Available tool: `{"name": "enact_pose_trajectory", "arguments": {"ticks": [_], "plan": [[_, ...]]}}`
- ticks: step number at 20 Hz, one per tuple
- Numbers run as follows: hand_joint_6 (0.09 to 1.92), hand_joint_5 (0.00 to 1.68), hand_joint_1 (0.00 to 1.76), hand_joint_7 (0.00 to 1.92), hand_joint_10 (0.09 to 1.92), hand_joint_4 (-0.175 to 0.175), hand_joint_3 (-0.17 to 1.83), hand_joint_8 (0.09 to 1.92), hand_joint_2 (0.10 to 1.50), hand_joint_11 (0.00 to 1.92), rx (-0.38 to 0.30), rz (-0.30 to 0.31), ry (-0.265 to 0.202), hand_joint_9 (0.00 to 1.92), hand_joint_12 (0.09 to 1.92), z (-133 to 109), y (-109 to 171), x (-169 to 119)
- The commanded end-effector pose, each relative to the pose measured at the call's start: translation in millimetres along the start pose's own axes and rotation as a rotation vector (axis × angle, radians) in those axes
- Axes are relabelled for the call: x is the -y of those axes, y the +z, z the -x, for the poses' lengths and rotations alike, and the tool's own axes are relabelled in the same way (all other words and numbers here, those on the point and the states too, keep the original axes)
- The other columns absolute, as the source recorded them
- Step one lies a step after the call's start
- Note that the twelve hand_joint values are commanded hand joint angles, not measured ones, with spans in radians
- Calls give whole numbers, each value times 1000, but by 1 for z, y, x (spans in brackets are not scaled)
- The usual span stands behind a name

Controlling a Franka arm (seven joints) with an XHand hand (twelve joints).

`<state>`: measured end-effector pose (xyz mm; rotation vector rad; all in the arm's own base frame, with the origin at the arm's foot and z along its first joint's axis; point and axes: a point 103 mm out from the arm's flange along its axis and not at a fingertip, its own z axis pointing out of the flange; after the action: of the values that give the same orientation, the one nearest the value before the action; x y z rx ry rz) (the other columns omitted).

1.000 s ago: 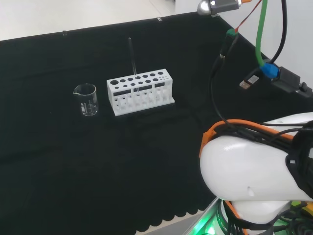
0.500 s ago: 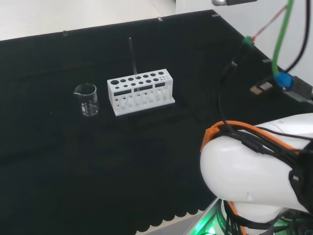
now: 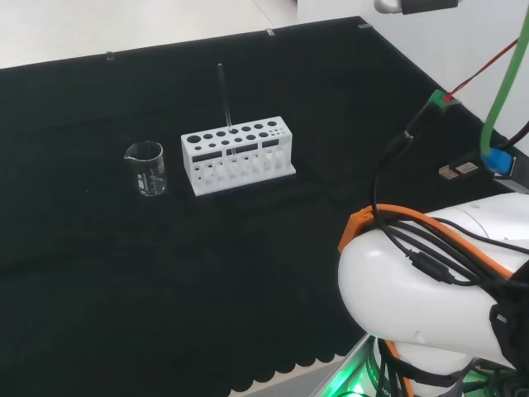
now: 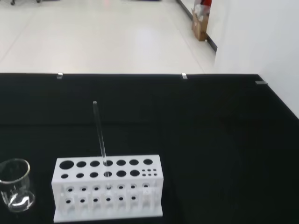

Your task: Take the glass rod from the white test tube rack.

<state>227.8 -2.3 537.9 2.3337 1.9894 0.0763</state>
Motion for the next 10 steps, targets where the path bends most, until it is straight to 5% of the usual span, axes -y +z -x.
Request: {"name": "enact_pose_trajectory", "arguments": {"ticks": [1, 6, 10], "plan": [[87, 318, 587, 317, 770, -137, -175, 697, 1217, 95, -9, 7, 21, 348, 1396, 2, 6, 1], [87, 355, 626, 302, 864, -142, -175, 843, 1186, 190, -53, 85, 0, 391, 1395, -13, 4, 0], [110, 514, 785, 526, 792, -161, -175, 823, 1109, 496, -77, 146, -29, 632, 1297, -9, 2, 2]]}}
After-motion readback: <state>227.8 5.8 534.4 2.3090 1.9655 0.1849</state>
